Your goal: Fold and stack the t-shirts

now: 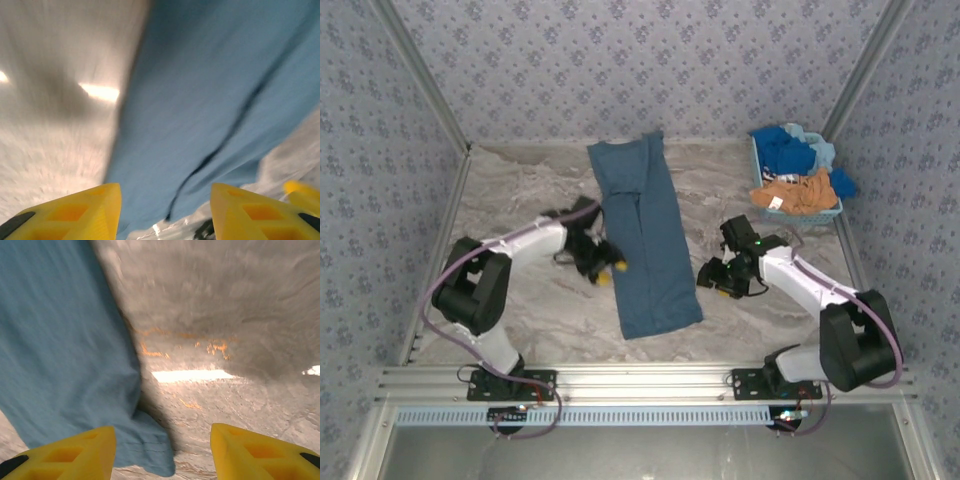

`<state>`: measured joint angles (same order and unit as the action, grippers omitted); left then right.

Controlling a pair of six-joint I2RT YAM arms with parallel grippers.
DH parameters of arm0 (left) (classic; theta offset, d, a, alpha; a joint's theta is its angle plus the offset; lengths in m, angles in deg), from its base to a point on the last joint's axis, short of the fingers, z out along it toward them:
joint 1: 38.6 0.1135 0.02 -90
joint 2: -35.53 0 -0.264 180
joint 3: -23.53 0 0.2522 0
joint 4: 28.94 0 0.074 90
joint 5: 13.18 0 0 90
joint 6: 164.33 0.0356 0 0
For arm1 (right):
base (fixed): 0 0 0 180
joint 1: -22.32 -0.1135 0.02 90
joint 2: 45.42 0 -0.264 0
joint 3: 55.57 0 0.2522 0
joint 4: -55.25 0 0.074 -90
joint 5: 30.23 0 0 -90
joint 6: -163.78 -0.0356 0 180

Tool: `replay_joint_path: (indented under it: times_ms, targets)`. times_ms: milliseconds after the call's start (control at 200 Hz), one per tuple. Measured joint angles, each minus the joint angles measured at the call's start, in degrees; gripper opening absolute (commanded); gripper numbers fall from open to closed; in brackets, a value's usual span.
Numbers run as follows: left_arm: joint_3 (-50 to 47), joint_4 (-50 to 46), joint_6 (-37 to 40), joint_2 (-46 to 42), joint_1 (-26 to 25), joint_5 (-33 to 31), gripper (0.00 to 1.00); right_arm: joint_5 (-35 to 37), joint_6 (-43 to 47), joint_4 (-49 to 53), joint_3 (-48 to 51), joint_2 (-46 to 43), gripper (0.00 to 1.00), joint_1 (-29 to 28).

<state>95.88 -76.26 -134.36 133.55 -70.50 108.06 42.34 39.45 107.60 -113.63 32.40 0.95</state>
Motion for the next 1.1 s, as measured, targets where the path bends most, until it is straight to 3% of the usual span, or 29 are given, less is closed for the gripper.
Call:
replay_joint_path:
  times_ms: [100, 195, 375, 635, 1099]
  targets:
    - [-7.1, 4.04, -5.11, -0.98, -6.54, 3.15, 0.53, -2.14, 1.68, -0.28, 2.16, 1.31, 0.54, -0.02]
    - [-10.34, 8.22, -8.81, -3.02, -9.22, 4.24, 0.52, -3.19, 2.45, -0.39, 2.75, 1.49, 0.54, -0.02]
    - [-11.45, 10.21, -11.19, -4.81, -10.69, 3.82, 0.48, -4.5, 3.15, -1.05, 2.75, 1.49, 0.54, 0.02]
    - [-11.45, 5.03, -11.47, -9.44, -12.33, 0.22, 0.5, -5.38, 3.93, -1.75, 3.26, 1.49, 0.52, -0.13]
    - [-13.97, 5.27, -12.5, -8.72, -16.2, 0.22, 0.49, -5.73, 3.17, -2.49, 3.93, 6.1, 0.39, -5.4]
